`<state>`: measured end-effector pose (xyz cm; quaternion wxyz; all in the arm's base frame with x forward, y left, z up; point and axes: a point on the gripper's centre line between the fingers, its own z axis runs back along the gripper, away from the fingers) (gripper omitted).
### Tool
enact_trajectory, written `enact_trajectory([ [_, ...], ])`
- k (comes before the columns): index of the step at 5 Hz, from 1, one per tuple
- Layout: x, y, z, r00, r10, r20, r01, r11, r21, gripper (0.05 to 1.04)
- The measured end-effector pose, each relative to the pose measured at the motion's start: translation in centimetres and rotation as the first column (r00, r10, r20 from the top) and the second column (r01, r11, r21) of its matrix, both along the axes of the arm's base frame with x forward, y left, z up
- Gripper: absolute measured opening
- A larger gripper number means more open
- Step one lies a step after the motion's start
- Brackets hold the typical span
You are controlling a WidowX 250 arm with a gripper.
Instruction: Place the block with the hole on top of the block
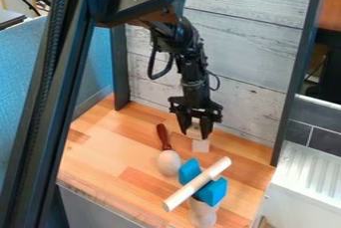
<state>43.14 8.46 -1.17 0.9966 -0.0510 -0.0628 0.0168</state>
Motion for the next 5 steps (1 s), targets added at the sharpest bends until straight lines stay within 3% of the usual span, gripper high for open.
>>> enact_trajectory([
  [1,0.4,-0.2,0.0,1.000,-0.002,0.027,0.002,1.000,-0.008,0.947],
  [2,0.1,-0.4,-0.6,1.000,0.003,0.027,-0.002,1.000,-0.018,1.005],
  [3,-0.8,-0.6,-1.4,1.000,0.005,0.011,-0.004,0.999,-0.042,1.000],
  [5,-2.6,1.4,4.4,0.992,0.024,0.125,-0.011,0.995,-0.099,1.000],
])
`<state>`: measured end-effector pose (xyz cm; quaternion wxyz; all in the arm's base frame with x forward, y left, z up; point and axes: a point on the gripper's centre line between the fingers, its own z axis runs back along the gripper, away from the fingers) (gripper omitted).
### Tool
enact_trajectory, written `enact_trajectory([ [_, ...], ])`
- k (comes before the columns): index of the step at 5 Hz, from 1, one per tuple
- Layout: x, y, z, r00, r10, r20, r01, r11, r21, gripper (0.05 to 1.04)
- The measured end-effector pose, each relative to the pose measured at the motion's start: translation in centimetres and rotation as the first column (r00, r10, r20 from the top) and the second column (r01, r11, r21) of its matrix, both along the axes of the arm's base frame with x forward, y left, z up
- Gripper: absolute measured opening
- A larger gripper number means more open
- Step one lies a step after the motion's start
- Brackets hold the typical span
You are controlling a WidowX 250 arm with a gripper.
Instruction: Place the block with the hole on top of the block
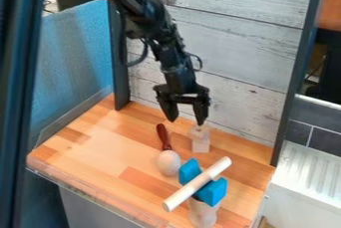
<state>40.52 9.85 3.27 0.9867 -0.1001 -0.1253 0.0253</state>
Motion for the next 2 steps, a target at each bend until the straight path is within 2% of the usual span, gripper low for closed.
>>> enact_trajectory([
  [1,-1.6,1.2,2.7,0.999,-0.009,0.032,0.009,1.000,0.007,1.000],
  [2,-3.5,2.8,4.6,0.999,-0.011,-0.034,0.014,0.995,0.103,1.000],
])
